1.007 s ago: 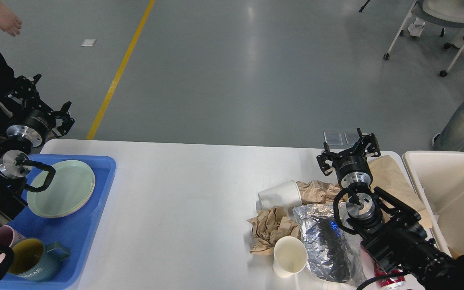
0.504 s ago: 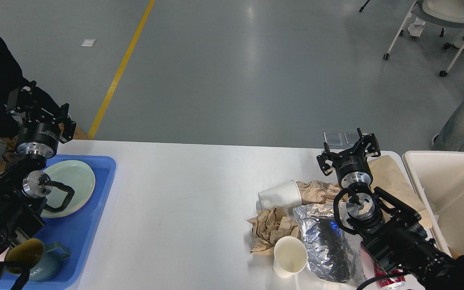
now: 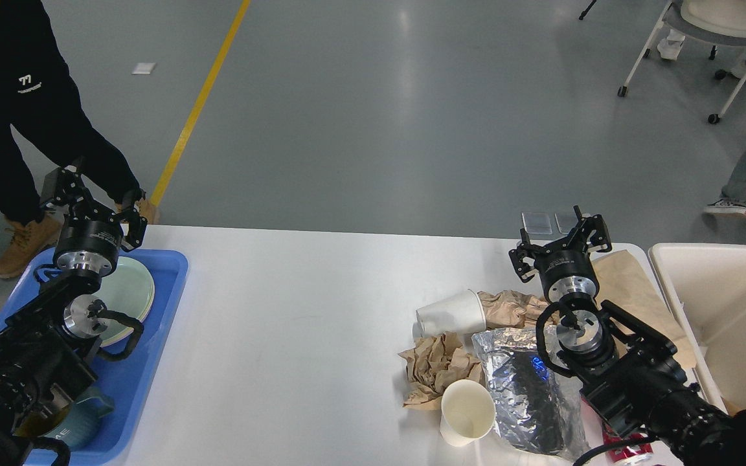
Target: Tidy desktop
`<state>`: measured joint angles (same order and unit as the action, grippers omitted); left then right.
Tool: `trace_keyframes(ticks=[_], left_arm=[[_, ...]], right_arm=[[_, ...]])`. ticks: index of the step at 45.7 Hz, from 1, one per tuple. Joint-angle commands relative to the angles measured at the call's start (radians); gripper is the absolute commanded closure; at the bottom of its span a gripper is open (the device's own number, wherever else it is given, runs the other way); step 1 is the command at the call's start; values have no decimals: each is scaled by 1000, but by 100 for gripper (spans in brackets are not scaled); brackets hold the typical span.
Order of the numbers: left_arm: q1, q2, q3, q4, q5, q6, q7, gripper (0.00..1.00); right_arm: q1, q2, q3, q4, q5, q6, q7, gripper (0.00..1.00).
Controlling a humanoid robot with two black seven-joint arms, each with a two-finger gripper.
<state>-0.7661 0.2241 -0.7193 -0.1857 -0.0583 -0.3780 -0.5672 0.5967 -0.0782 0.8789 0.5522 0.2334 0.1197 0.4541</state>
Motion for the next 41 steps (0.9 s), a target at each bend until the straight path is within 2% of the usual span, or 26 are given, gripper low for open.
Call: trace_keyframes(ticks=[1,41], left_arm=[[1,0,0,0,0,-1,0,4],[1,0,0,0,0,-1,0,4]], right_arm=[[0,-2,0,0,0,0,0,0],[0,0,2,0,0,0,2,0]])
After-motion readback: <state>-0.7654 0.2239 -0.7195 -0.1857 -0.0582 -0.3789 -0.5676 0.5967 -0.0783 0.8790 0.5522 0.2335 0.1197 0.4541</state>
